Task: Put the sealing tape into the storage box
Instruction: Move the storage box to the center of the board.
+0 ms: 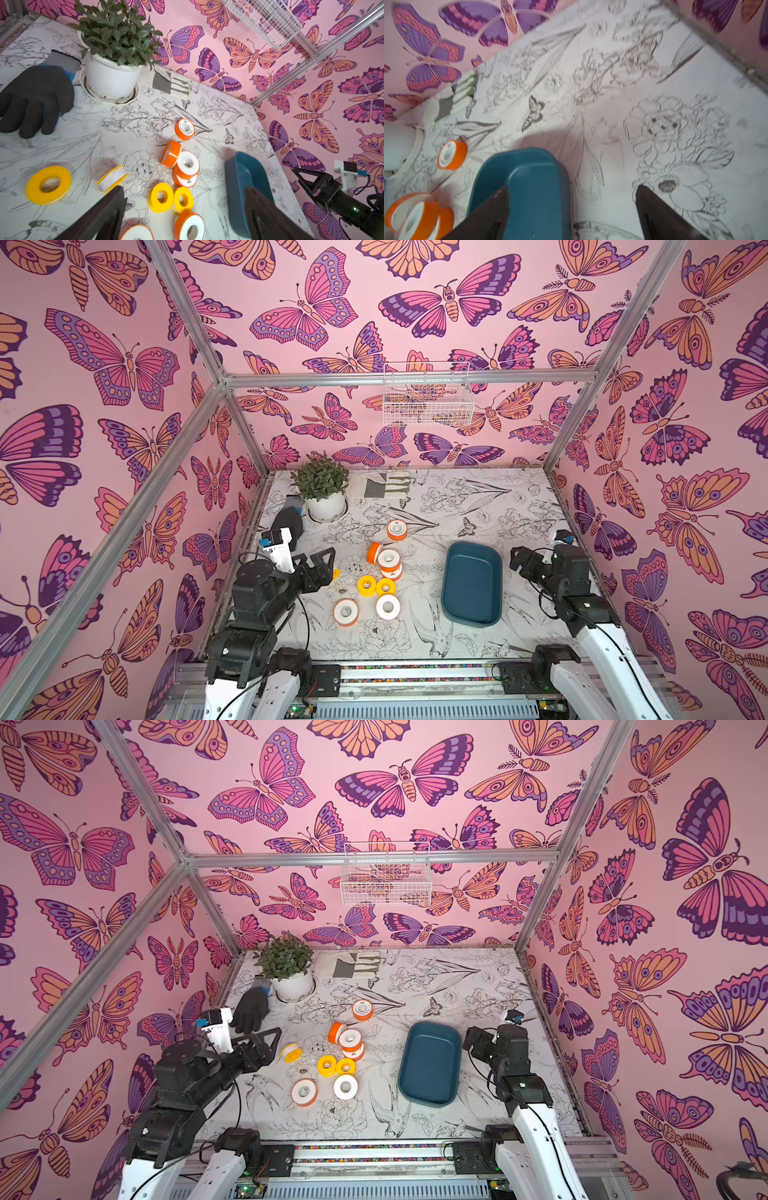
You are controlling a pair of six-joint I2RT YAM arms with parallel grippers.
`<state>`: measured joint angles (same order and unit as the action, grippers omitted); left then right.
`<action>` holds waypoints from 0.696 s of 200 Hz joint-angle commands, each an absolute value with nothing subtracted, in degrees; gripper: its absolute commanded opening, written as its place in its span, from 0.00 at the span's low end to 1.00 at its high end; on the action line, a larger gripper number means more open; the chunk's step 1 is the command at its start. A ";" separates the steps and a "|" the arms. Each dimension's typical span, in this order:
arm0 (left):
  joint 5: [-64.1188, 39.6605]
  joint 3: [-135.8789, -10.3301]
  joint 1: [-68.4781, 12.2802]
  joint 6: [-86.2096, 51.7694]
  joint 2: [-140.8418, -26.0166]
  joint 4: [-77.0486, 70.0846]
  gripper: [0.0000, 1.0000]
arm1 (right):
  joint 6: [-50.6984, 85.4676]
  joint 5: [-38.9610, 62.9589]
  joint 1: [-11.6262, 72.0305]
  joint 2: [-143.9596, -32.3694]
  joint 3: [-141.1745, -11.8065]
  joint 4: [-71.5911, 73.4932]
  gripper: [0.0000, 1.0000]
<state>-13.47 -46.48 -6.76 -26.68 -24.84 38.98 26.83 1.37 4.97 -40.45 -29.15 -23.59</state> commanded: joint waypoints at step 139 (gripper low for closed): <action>-18.70 -43.95 -1.21 -23.03 -18.29 40.79 0.88 | 27.09 7.35 12.21 -60.65 -31.15 -26.50 0.38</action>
